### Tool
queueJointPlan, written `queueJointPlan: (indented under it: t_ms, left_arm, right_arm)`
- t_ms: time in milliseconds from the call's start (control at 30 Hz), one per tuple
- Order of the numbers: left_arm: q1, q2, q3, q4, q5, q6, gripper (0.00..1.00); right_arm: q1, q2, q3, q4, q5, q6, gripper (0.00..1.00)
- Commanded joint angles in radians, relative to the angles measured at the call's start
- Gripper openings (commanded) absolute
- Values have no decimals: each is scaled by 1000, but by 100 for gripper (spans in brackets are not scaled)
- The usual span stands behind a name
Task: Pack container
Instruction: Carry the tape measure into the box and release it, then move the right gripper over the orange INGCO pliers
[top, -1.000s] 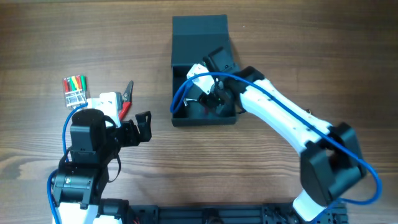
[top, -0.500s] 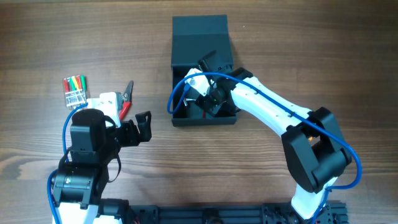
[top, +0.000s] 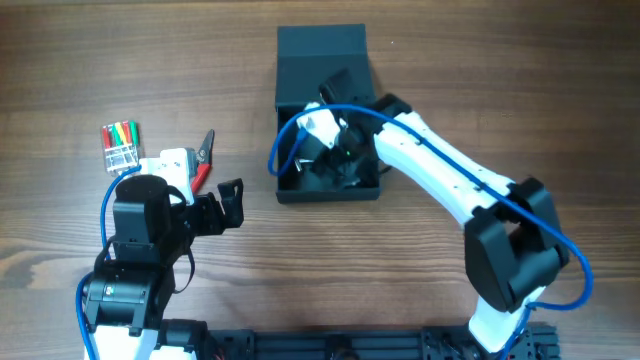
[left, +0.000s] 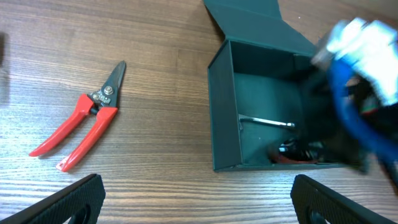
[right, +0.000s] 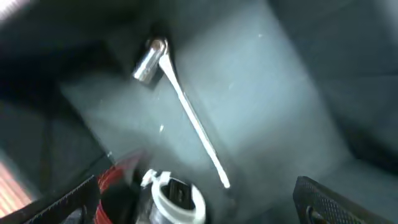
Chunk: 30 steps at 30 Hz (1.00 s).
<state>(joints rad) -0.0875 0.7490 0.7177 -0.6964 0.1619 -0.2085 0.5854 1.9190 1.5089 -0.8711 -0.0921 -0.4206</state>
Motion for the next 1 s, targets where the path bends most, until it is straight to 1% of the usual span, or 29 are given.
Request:
queueJointPlan:
  t_ms: [0, 33, 67, 167, 267, 333, 400, 433, 533, 600, 700, 800, 967]
  left_arm:
    - [5, -3, 23, 4, -2, -8, 100]
    - [5, -3, 23, 4, -2, -8, 100]
    - [5, -3, 23, 4, -2, -8, 100]
    - [5, -3, 23, 4, -2, -9, 100]
    - [5, -4, 23, 3, -2, -9, 100]
    - [5, -3, 23, 3, -2, -9, 100]
    - [5, -3, 23, 3, -2, -9, 100]
    - [5, -3, 23, 3, -2, -9, 100]
    - [5, -3, 23, 3, -2, -9, 100]
    - [5, -3, 23, 3, -2, -9, 100]
    - [5, -3, 23, 4, -2, -9, 100]
    - [5, -3, 23, 4, -2, -8, 100]
    - [5, -3, 23, 7, -3, -8, 100]
  right_arm:
    - [-16, -136, 262, -87, 60, 103, 100]
    - [-25, -153, 319, -109, 107, 169, 100]
    - [-43, -174, 384, -144, 180, 266, 100]
    - [-119, -217, 505, -277, 320, 503, 100]
    - [-233, -275, 546, -408, 324, 669, 100]
    - [-316, -314, 546, -484, 324, 751, 100]
    - [-391, -342, 546, -559, 319, 804, 100]
    - [-425, -353, 546, -595, 319, 821, 100]
    - [-487, -365, 544, -663, 293, 808, 100]
    - [-494, -365, 536, -695, 293, 785, 100]
    - [-494, -371, 450, -703, 294, 763, 100]
    - [-494, -387, 280, -644, 293, 758, 100]
    - [-497, -420, -48, -424, 204, 649, 100]
